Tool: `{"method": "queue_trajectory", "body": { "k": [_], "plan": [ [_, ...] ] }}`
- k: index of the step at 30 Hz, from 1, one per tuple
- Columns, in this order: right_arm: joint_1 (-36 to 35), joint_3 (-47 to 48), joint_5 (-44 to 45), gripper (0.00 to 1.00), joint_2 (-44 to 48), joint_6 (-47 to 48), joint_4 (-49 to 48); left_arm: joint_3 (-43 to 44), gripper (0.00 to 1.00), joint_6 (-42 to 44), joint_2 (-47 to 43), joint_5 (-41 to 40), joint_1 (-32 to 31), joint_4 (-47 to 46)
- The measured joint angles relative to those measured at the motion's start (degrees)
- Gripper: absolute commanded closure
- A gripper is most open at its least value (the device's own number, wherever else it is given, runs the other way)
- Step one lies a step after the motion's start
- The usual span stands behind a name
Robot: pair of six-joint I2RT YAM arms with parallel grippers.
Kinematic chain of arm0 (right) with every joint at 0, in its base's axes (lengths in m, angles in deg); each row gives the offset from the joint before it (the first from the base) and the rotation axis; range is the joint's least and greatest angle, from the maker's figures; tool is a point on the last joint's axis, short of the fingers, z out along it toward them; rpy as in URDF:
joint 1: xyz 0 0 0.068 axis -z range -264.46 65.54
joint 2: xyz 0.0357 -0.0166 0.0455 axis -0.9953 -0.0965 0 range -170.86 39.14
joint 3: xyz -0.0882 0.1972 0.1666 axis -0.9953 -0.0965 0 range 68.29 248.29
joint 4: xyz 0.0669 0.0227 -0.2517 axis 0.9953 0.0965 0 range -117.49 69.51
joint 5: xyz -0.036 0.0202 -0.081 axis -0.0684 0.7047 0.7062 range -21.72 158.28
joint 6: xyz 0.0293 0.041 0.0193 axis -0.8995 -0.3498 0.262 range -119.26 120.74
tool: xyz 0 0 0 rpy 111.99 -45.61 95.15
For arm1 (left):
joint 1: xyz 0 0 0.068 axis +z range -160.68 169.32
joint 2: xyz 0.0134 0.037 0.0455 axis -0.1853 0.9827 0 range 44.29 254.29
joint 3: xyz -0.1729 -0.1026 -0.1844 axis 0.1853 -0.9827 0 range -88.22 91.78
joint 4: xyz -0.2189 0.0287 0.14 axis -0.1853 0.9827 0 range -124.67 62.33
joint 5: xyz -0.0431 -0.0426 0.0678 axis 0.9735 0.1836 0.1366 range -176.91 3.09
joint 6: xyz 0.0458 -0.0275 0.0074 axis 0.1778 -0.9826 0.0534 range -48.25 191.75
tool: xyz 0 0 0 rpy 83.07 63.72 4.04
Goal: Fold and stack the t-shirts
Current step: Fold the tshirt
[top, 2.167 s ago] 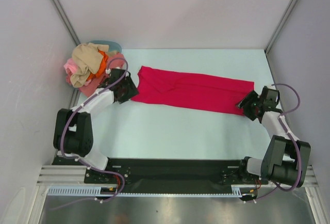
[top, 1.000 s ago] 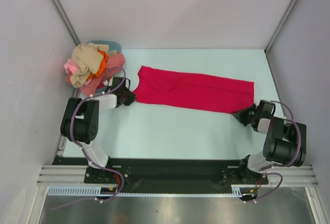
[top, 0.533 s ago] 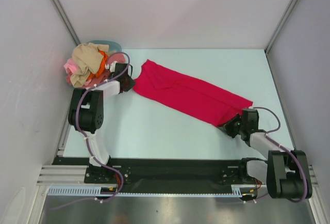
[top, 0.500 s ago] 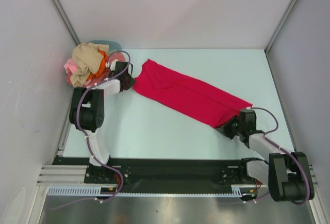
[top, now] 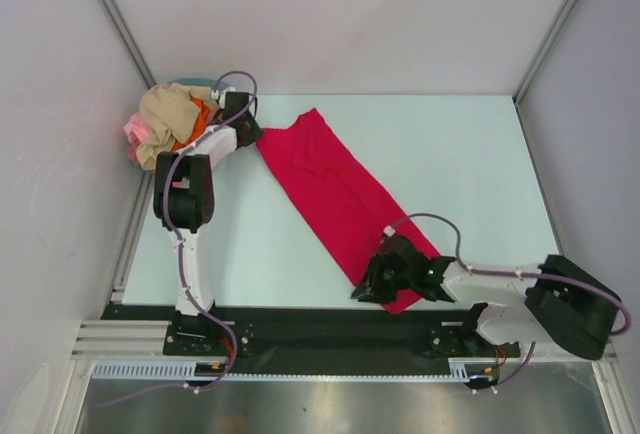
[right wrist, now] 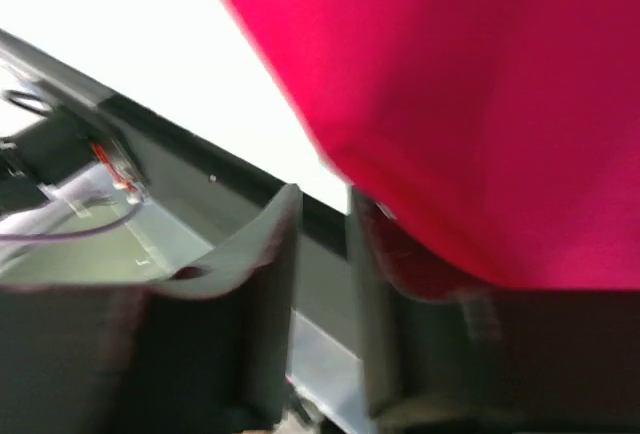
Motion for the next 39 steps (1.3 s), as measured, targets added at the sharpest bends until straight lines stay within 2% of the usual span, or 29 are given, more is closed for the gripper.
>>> {"method": "queue_trajectory", "body": {
  "k": [1,3,4,7,10,14,18,23,30,39],
  "plan": [
    [-1.68,2.47,-0.39,0.59,-2.40,1.29,0.42,1.11,0.71,0.59,0.20,0.02,0.28,1.07],
    [-3.82,7.50,-0.66,0.51,-6.10,4.90,2.91,2.05,0.65,1.79,-0.11,-0.02,1.05,2.25],
    [-4.70,9.94,-0.63,0.43,-7.15,6.99,4.17,2.14,0.57,2.23,-0.52,-0.04,1.55,2.58],
    [-4.94,15.19,-1.99,0.37,-6.25,14.38,6.86,1.05,0.44,3.50,-2.58,-0.24,2.73,4.11],
    [0.63,19.34,-4.55,0.30,-4.50,21.14,9.64,-3.65,0.42,3.76,-7.69,-0.50,3.50,5.20],
    [16.13,26.95,-8.72,0.28,-5.49,31.28,12.70,-10.64,0.41,3.48,-15.61,1.27,3.45,5.49],
    [27.69,36.98,-10.64,0.26,-13.42,39.67,14.60,-16.28,0.39,2.38,-19.82,4.81,3.02,3.72],
    [37.38,47.41,-15.32,0.23,-27.39,45.75,12.61,-19.78,0.36,0.48,-19.21,7.91,1.18,3.28],
    [39.63,72.63,-19.71,0.21,-54.23,49.13,11.32,-19.78,0.37,-1.49,-17.05,9.09,-0.90,2.60],
    [38.32,105.20,-22.27,0.33,-79.17,49.07,13.94,-19.15,0.38,-4.59,-13.55,6.60,-0.90,2.29]
  ]
}}
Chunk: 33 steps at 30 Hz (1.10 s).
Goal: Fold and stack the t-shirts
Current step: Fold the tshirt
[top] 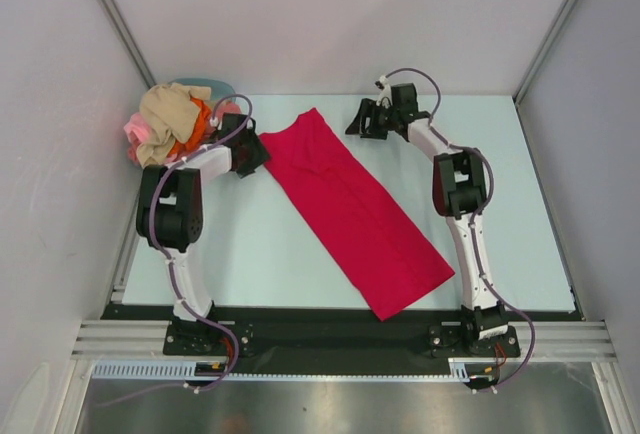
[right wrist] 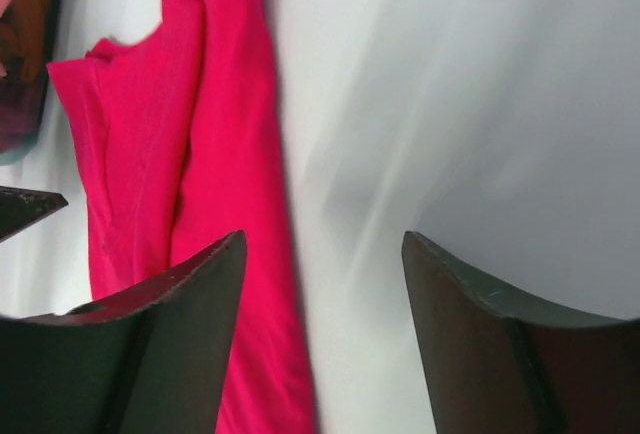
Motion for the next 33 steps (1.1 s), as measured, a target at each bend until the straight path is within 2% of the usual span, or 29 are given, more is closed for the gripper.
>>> {"method": "queue_trajectory", "body": {
  "k": [3,10,14,17,19,20,21,24,27,33],
  "plan": [
    [-1.60,7.58,0.37,0.41,-4.33,0.79,2.05,1.16,0.38,-1.27,1.86,-1.22,0.00,0.04],
    [-4.70,8.13,-0.28,0.51,-5.75,-0.37,1.14,6.97,0.40,-4.09,7.04,-3.63,0.22,-0.17],
    [-4.76,9.66,-1.42,0.64,-7.48,-1.88,-0.28,10.88,0.43,-4.98,9.81,-3.74,0.42,-0.13],
    [-4.39,10.54,-2.51,0.74,-8.81,-3.48,-1.84,13.22,0.51,-5.81,11.65,-3.72,0.50,-0.15],
    [-4.20,10.82,-2.58,0.87,-9.25,-4.37,-2.10,15.15,0.60,-5.92,13.09,-3.63,0.50,-0.15],
    [-4.04,10.82,-2.23,0.96,-9.33,-4.90,-2.05,16.02,0.63,-5.97,13.86,-3.61,0.50,-0.11],
    [-3.96,10.80,-1.97,1.00,-9.35,-5.29,-1.97,17.11,0.70,-5.92,14.64,-3.48,0.50,0.02],
    [-3.30,9.20,-0.96,1.00,-9.05,-7.21,-3.39,21.20,0.84,-5.86,17.59,-2.93,0.48,0.35],
    [-2.67,2.62,-0.20,1.00,-6.43,-9.84,-9.22,25.75,0.90,-5.60,20.68,-1.86,0.26,0.68],
    [0.44,-12.24,1.86,1.00,0.59,-13.97,-18.56,35.19,0.89,-5.14,26.75,-1.03,-1.81,1.16]
  ]
}}
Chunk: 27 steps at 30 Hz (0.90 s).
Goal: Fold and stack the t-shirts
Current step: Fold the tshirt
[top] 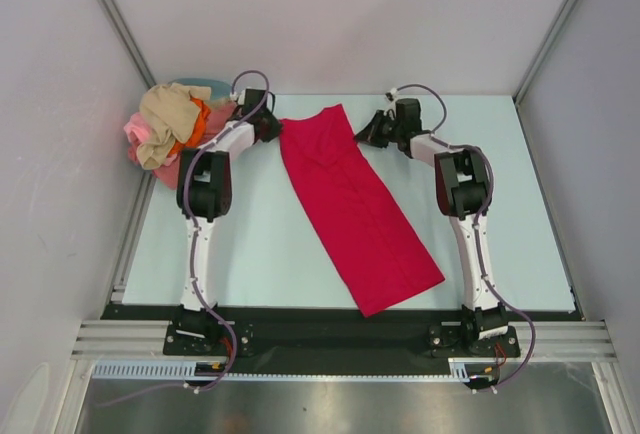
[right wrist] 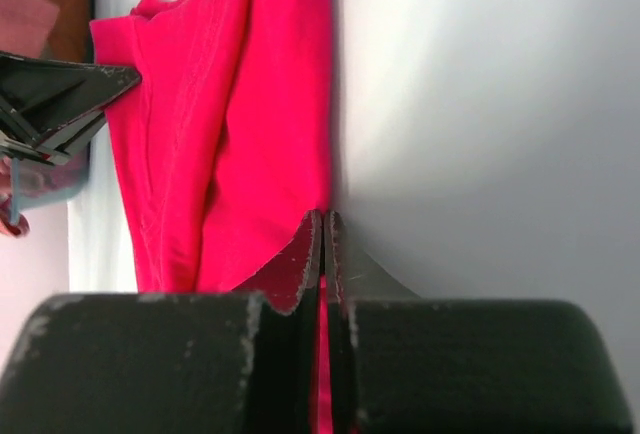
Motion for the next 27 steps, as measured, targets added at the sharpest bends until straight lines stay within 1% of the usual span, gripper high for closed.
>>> {"method": "queue_trajectory", "body": {
  "k": [2,5,7,8,10,11,13,14,16,17,18,20,23,24,26,27],
  "plan": [
    [1.31,-3.98,0.79,1.00,1.97,-1.16,-2.51,4.59,0.88,0.35,2.89,0.39,-1.40,0.04],
    [3.21,-7.41,1.95,1.00,3.54,-2.27,-4.70,11.93,0.85,0.59,7.45,1.05,-3.15,0.07],
    [4.55,-7.72,2.05,1.00,3.65,-2.47,-5.53,16.35,0.78,0.83,10.14,2.03,-4.17,-0.11],
    [5.16,-7.48,2.10,1.00,3.63,-2.45,-5.18,17.55,0.71,0.87,10.82,2.25,-4.59,-0.15],
    [6.12,-5.66,2.49,1.00,3.17,-1.95,-3.26,18.27,0.63,1.01,11.08,2.75,-5.05,-0.15],
    [6.58,-4.35,2.64,0.96,2.71,-1.73,-1.97,18.36,0.54,1.20,11.08,3.08,-5.11,-0.20],
    [7.23,-2.14,2.80,0.90,2.08,-1.18,0.59,18.29,0.46,2.12,10.80,3.26,-5.14,-0.26],
    [7.56,-1.55,2.84,0.80,2.08,-0.90,2.12,17.46,0.41,2.67,10.14,3.17,-5.07,-0.07],
    [8.07,-0.57,2.58,0.69,2.23,-0.33,4.59,13.97,0.37,3.96,7.34,2.80,-4.96,1.53],
    [8.20,-0.28,2.84,0.58,2.51,0.33,5.57,11.02,0.31,4.63,4.96,2.19,-4.94,2.29],
    [8.31,-0.26,3.30,0.54,3.21,1.01,7.23,8.02,0.30,5.07,2.51,1.79,-4.92,2.34],
    [8.46,-1.57,5.38,0.46,6.12,2.78,11.43,-1.03,0.29,5.95,-5.49,0.44,-4.98,3.48],
    [8.66,-7.78,10.49,0.39,13.64,4.94,18.27,-15.56,0.28,6.05,-20.06,-0.28,-5.42,3.34],
    [8.70,-10.29,11.78,0.39,16.39,5.38,20.09,-20.28,0.28,5.95,-25.20,-0.35,-5.81,2.23],
    [8.92,-17.49,14.23,0.38,23.45,6.01,22.45,-28.26,0.29,5.68,-34.42,-0.28,-7.34,1.25],
    [9.09,-22.34,15.10,0.38,27.96,6.08,23.02,-32.52,0.29,5.29,-38.56,0.13,-8.66,-0.66]
  ]
}}
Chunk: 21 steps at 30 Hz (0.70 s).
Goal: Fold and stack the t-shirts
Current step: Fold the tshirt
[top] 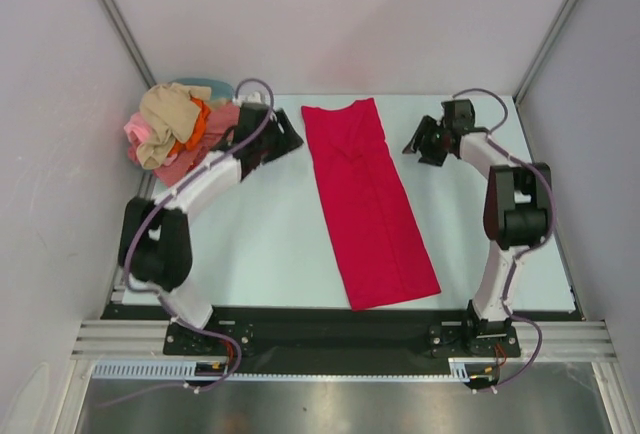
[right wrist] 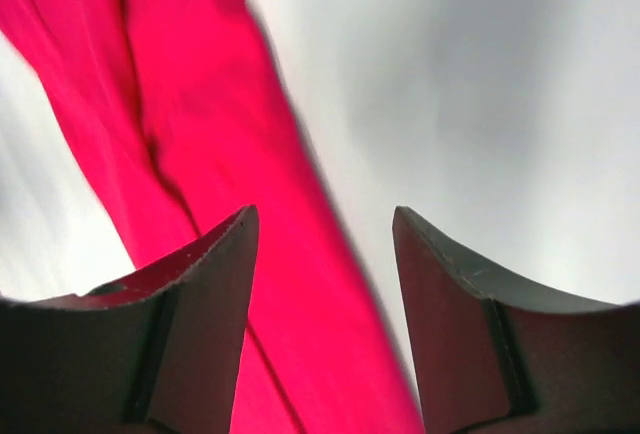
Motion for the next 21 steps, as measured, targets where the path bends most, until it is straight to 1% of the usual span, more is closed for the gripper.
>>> {"method": "queue_trajectory", "body": {
  "k": [2,4,7,10,12,15,18,21],
  "plan": [
    [0.26,-7.98,0.85,0.38,7.15,-0.04,0.55,-7.78,0.30,-0.74,-5.95,1.09,-3.21,-2.73],
    [0.44,-17.03,1.51,0.37,14.91,-0.11,1.53,-15.28,0.30,-2.19,-9.68,2.49,-7.76,-3.91],
    [0.66,-28.17,2.14,0.37,24.22,-0.28,1.79,-26.62,0.29,-6.21,-11.32,4.28,-15.87,-6.47],
    [0.50,-36.61,2.27,0.37,31.71,-0.57,2.78,-37.13,0.30,-12.87,-13.05,4.83,-24.48,-8.02],
    [0.13,-40.61,2.38,0.37,36.57,-0.61,3.80,-40.72,0.30,-17.51,-17.14,4.33,-28.98,-9.81],
    [-0.66,-44.35,2.75,0.37,44.35,-0.61,5.75,-43.36,0.32,-24.15,-21.66,1.97,-35.56,-11.06],
    [-1.16,-46.31,2.89,0.37,52.11,-0.59,6.80,-44.46,0.33,-29.09,-22.14,0.22,-40.09,-11.61],
    [-1.25,-47.45,2.91,0.37,56.76,-0.57,7.78,-44.85,0.34,-33.97,-21.97,-1.55,-44.15,-10.91]
  ]
}}
